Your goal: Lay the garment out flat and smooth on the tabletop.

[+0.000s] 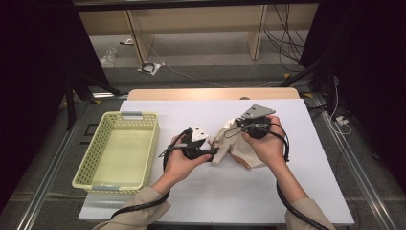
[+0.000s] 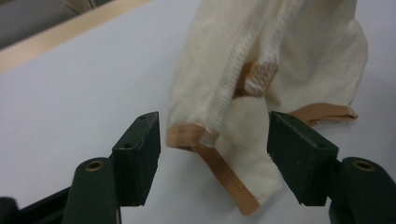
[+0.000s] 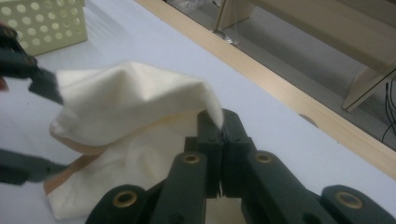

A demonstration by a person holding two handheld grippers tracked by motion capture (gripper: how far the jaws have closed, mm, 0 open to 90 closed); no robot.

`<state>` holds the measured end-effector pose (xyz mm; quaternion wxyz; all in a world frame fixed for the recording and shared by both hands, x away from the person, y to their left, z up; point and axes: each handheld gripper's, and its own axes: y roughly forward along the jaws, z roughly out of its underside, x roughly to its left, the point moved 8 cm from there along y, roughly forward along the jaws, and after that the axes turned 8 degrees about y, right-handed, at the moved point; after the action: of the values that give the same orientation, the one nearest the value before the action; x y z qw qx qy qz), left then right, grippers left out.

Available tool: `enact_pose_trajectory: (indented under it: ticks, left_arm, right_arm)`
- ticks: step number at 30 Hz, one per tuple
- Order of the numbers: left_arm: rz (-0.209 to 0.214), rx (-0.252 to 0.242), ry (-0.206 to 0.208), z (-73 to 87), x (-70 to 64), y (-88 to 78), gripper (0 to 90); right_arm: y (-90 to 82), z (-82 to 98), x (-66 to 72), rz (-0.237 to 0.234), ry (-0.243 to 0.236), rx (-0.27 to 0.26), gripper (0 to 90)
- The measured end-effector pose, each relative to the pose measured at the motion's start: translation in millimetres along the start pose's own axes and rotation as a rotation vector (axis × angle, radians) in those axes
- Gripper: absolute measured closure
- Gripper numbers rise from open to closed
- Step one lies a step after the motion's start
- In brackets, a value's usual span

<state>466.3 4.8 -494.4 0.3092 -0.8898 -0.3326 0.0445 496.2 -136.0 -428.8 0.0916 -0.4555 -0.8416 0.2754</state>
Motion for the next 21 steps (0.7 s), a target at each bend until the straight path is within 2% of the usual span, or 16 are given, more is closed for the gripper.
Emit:
enact_pose_trajectory:
  ticks: [4, 6, 9, 10, 11, 13, 14, 15, 16, 17, 18, 19, 21]
  left_arm:
    - [0.029, 0.067, -0.018, 13.0, -0.2, 16.1, 33.6]
    - [0.017, 0.093, -0.028, 17.9, 1.6, 22.8, 36.5]
    - [0.003, 0.081, -0.035, 16.7, 2.0, 23.2, 37.6]
    - [-0.016, 0.070, -0.035, 14.5, 3.1, 21.1, 38.6]
    - [-0.016, 0.070, -0.035, 14.5, 3.1, 21.1, 38.9]
    - [-0.033, 0.058, -0.028, 12.2, 5.1, 18.3, 39.2]
    - [-0.044, 0.057, -0.020, 11.6, 6.5, 16.7, 40.2]
    - [-0.053, 0.057, -0.015, 11.2, 7.7, 15.3, 40.2]
    - [-0.057, 0.057, -0.011, 10.9, 8.6, 14.3, 40.6]
    - [-0.059, 0.056, -0.008, 11.0, 9.3, 13.6, 41.1]
    - [-0.059, 0.056, -0.008, 11.0, 9.3, 13.6, 41.5]
    - [-0.058, 0.056, -0.010, 11.2, 9.4, 13.7, 41.5]
    - [-0.062, 0.059, -0.005, 12.2, 9.7, 13.5, 42.4]
  right_arm:
    - [6.1, -3.8, -1.8, -0.004, 0.010, 0.004, 89.2]
    - [9.7, -3.8, -6.9, 0.005, 0.020, 0.009, 89.2]
    - [14.5, -3.7, -14.8, 0.016, 0.045, 0.010, 89.1]
    - [20.0, -2.7, -25.9, 0.041, 0.076, 0.014, 89.0]
    - [20.0, -2.7, -25.9, 0.041, 0.076, 0.014, 89.0]
    - [26.4, -0.5, -38.7, 0.074, 0.109, 0.020, 88.8]
    - [33.0, 4.5, -51.6, 0.114, 0.143, 0.036, 87.8]
    - [33.0, 4.5, -51.6, 0.114, 0.143, 0.036, 87.8]
    - [36.0, 7.9, -57.4, 0.131, 0.163, 0.044, 86.6]
    - [41.4, 15.8, -67.9, 0.173, 0.193, 0.062, 79.1]
    - [43.3, 20.8, -72.9, 0.196, 0.202, 0.079, 74.6]
    - [43.3, 20.8, -72.9, 0.196, 0.202, 0.079, 74.6]
    - [45.1, 31.9, -81.3, 0.234, 0.217, 0.118, 67.4]
